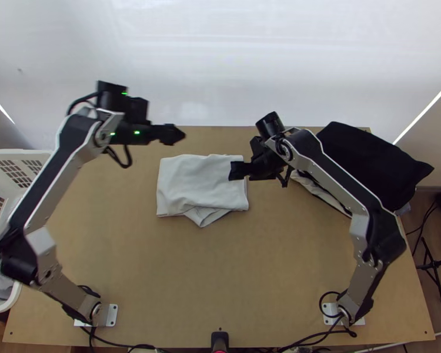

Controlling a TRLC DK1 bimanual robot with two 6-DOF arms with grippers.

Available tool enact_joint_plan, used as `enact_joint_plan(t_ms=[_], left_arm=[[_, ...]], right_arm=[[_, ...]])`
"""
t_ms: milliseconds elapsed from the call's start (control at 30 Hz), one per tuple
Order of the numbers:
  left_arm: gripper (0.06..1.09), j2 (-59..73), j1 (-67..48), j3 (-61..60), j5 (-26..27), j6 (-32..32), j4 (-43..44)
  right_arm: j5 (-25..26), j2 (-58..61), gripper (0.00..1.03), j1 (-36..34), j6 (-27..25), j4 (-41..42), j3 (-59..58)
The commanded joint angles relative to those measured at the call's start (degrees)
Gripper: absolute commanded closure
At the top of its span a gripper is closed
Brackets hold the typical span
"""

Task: Fold the t-shirt

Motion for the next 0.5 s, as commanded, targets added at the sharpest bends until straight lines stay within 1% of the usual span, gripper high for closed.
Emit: enact_joint_plan(t_ms=[0, 200, 467], left_arm=[[0.10, -6.79, 4.04, -5.74, -2.96, 2.56, 0.93], [0.10, -10.13, 7.11, -5.74, -3.92, 3.09, -3.03], [0.10, -13.38, 9.84, -5.83, -5.51, 4.32, -7.33]], right_arm=[[-11.07, 3.73, 0.06, -4.09, 2.08, 5.65, -1.87], [-17.31, 3.82, 0.06, -6.37, 3.58, 12.59, -6.79], [-17.05, 3.73, 0.06, -9.80, 3.31, 20.15, -14.27]])
